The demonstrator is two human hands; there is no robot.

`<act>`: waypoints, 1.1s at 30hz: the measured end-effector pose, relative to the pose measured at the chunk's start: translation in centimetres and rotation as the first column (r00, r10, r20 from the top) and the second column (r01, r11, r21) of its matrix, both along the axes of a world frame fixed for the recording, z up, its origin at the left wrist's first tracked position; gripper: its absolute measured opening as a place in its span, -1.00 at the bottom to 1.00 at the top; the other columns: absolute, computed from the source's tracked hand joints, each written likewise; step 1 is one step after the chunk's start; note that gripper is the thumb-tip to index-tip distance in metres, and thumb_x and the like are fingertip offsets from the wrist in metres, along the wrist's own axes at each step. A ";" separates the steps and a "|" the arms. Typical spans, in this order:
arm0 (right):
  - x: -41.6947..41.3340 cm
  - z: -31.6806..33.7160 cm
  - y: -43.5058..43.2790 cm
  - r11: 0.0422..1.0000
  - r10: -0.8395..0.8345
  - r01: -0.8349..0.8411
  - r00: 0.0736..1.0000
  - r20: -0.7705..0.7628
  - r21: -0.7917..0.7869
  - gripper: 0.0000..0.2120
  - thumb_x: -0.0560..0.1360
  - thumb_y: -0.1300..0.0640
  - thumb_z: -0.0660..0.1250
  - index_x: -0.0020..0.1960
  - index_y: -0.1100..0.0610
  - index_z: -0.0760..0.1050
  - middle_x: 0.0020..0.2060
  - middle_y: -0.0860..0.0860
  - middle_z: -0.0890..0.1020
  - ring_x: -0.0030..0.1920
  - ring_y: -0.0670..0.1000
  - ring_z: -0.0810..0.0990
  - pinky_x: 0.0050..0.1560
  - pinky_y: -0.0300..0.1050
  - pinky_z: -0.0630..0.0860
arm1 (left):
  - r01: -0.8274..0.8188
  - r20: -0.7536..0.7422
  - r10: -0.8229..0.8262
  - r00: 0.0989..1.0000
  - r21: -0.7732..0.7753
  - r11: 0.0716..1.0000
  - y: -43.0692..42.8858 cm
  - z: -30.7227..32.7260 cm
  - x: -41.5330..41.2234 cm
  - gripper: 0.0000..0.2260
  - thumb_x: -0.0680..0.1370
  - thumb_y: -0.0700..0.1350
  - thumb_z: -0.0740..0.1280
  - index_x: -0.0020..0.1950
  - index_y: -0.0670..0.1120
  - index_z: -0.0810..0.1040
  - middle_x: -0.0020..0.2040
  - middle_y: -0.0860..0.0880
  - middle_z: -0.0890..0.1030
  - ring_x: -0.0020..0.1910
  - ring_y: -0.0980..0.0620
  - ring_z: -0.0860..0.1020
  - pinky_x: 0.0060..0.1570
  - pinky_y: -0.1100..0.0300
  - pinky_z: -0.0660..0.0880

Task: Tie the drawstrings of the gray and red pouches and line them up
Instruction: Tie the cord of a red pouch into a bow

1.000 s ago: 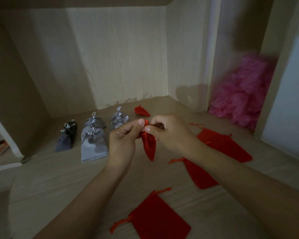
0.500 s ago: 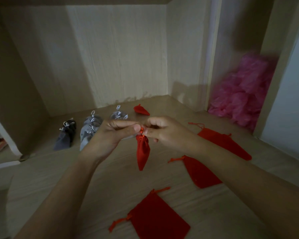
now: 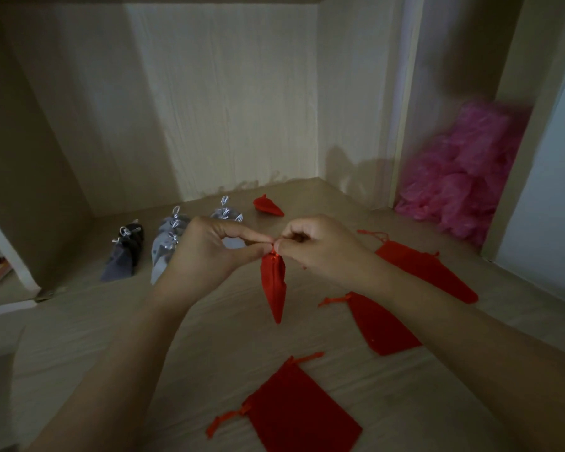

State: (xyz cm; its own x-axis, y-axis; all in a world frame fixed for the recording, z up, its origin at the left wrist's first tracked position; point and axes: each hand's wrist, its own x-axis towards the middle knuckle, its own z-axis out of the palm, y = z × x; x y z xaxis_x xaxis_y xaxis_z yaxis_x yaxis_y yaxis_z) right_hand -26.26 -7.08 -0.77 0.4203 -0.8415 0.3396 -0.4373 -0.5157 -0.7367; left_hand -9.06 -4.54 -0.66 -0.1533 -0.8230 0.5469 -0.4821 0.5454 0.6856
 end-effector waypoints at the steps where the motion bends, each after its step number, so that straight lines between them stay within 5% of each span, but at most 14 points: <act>1: 0.1 -0.2 0.0 0.999 -0.027 0.027 1.000 -0.004 -0.029 -0.86 0.49 0.13 0.34 -0.21 0.15 0.58 -0.44 -0.12 0.49 -0.43 -0.21 0.41 -0.38 -0.38 0.31 | -0.047 0.079 0.053 0.995 -0.069 0.996 0.1 0.0 -0.2 -0.89 0.37 -0.22 0.48 -0.14 -0.08 0.69 -0.37 0.23 0.64 -0.35 0.39 0.56 -0.23 0.53 0.38; 5: 0.3 -0.4 0.1 0.987 -0.118 0.120 0.993 0.024 -0.104 -0.90 0.41 0.16 0.40 -0.28 0.13 0.57 -0.46 -0.12 0.53 -0.42 -0.24 0.47 -0.41 -0.42 0.34 | -0.063 0.336 0.223 0.915 -0.427 0.902 -0.1 -0.3 -0.8 -0.97 0.37 -0.17 0.46 -0.22 -0.06 0.69 -0.31 0.14 0.66 -0.21 0.26 0.55 -0.19 0.47 0.40; 9: 0.0 0.3 0.1 0.995 -0.097 0.100 0.988 0.120 -0.020 -0.86 0.42 0.18 0.38 -0.31 0.13 0.57 -0.54 -0.11 0.55 -0.49 -0.22 0.50 -0.43 -0.44 0.37 | -0.148 0.281 0.387 0.878 -0.609 0.779 -0.1 -0.6 -1.3 -0.88 0.39 -0.12 0.40 -0.30 -0.14 0.63 -0.37 0.06 0.62 -0.24 0.12 0.46 -0.15 0.31 0.30; 12: 0.2 0.7 -0.3 0.984 -0.049 -0.004 0.954 0.295 0.177 -0.77 0.53 0.14 0.30 -0.29 0.14 0.58 -0.41 -0.01 0.65 -0.45 -0.13 0.57 -0.41 -0.39 0.40 | -0.156 0.219 0.404 0.888 -0.683 0.714 -0.1 -0.5 -1.2 -0.91 0.40 -0.16 0.39 -0.28 -0.16 0.62 -0.35 0.03 0.61 -0.23 0.14 0.43 -0.11 0.27 0.30; 20: 0.2 0.6 -0.3 0.687 -0.192 -0.303 0.802 0.566 0.661 -0.85 0.48 0.15 0.37 -0.26 0.13 0.54 -0.47 -0.03 0.58 -0.53 -0.20 0.43 -0.51 -0.39 0.34 | -0.085 0.205 0.323 0.924 -0.713 0.696 -0.5 -0.8 -0.8 -0.92 0.44 -0.12 0.43 -0.17 -0.11 0.68 -0.17 0.17 0.60 -0.17 0.23 0.49 -0.07 0.23 0.36; 24: 0.4 0.8 -0.3 0.653 -0.204 -0.344 0.778 0.594 0.675 -0.86 0.51 0.23 0.31 -0.24 0.17 0.52 -0.50 -0.01 0.54 -0.57 -0.19 0.39 -0.54 -0.39 0.30 | -0.106 0.108 0.218 0.970 -0.622 0.776 -0.3 -0.8 -0.9 -0.91 0.42 -0.07 0.41 -0.11 -0.01 0.66 -0.16 0.20 0.57 -0.12 0.40 0.48 -0.08 0.19 0.41; 28: 0.3 0.8 -0.4 0.637 -0.175 -0.380 0.777 0.605 0.671 -0.83 0.54 0.28 0.22 -0.20 0.18 0.52 -0.47 0.01 0.52 -0.56 -0.16 0.40 -0.53 -0.37 0.32 | -0.112 0.092 0.198 0.976 -0.567 0.816 -0.4 -0.6 -0.6 -0.91 0.42 -0.04 0.41 -0.10 0.02 0.64 -0.17 0.04 0.62 -0.11 0.16 0.52 -0.05 0.28 0.41; 33: 0.0 0.7 -0.5 0.603 -0.134 -0.399 0.803 0.581 0.691 -0.82 0.53 0.28 0.19 -0.22 0.20 0.48 -0.47 0.00 0.51 -0.55 -0.16 0.41 -0.51 -0.36 0.33 | -0.076 0.138 0.180 0.974 -0.549 0.833 -0.3 -0.3 -0.6 -0.88 0.42 -0.02 0.40 -0.14 -0.03 0.67 -0.19 0.16 0.62 -0.16 0.31 0.53 -0.09 0.26 0.43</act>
State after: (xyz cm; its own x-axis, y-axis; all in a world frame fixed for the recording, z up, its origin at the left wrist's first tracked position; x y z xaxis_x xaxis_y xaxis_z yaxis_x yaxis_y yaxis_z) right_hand -26.23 -7.54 -0.10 0.5230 -0.8307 -0.1907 0.1809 0.3268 -0.9276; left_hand -9.66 -4.83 -1.00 -0.2037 -0.4264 0.8813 -0.6574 0.7266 0.1997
